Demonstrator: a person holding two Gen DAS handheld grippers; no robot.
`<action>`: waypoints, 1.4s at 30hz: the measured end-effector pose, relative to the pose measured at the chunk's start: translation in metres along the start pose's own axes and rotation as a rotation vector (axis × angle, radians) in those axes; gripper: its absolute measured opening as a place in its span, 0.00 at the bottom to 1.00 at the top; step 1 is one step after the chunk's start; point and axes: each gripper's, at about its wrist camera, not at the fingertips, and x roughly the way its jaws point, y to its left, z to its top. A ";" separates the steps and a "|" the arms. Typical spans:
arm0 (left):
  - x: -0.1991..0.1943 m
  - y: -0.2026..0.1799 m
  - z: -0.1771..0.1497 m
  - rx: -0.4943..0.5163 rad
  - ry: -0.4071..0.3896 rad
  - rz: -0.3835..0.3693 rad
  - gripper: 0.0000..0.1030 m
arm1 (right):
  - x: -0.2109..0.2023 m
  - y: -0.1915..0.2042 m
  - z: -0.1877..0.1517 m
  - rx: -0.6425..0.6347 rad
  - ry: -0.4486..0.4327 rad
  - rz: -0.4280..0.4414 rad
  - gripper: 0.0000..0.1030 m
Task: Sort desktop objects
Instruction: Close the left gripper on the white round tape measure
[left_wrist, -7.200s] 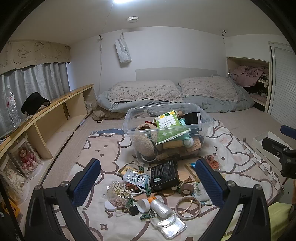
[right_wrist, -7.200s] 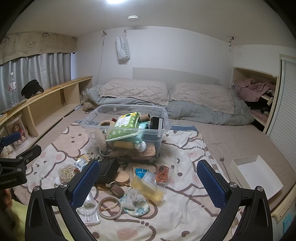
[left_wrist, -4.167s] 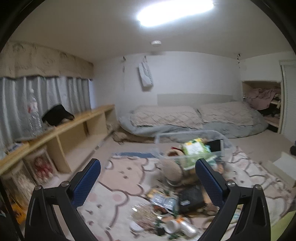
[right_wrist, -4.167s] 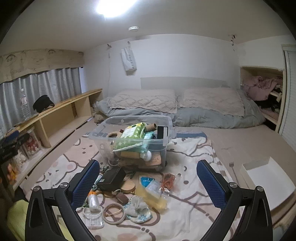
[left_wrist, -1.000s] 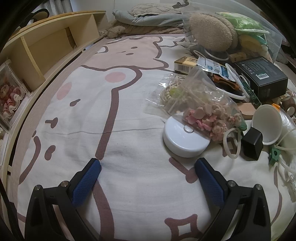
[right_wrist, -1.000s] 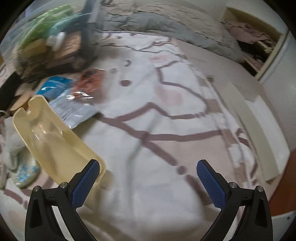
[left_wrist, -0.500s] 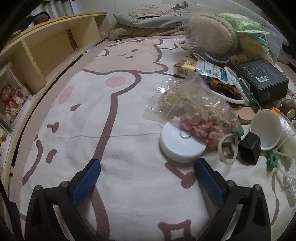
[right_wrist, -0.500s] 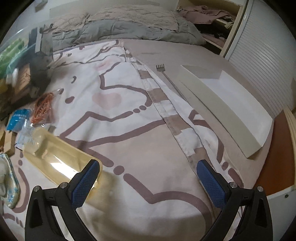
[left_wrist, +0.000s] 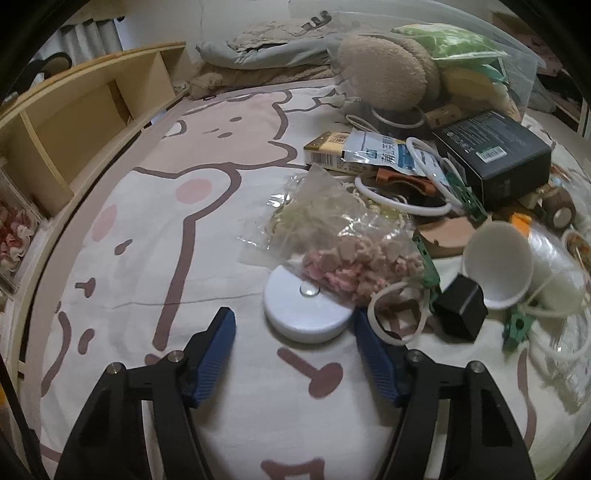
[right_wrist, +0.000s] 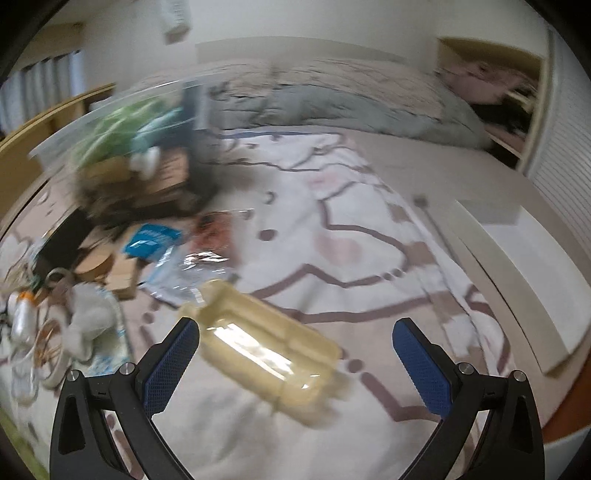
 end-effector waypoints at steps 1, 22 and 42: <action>0.002 0.000 0.002 -0.008 0.004 -0.004 0.66 | 0.001 0.004 -0.001 -0.015 0.003 0.012 1.00; -0.012 0.010 -0.005 -0.052 0.027 -0.073 0.51 | 0.002 0.022 -0.008 -0.045 0.026 0.143 1.00; -0.089 0.024 0.014 -0.068 -0.094 -0.058 0.51 | 0.022 0.040 -0.018 -0.063 0.156 0.241 1.00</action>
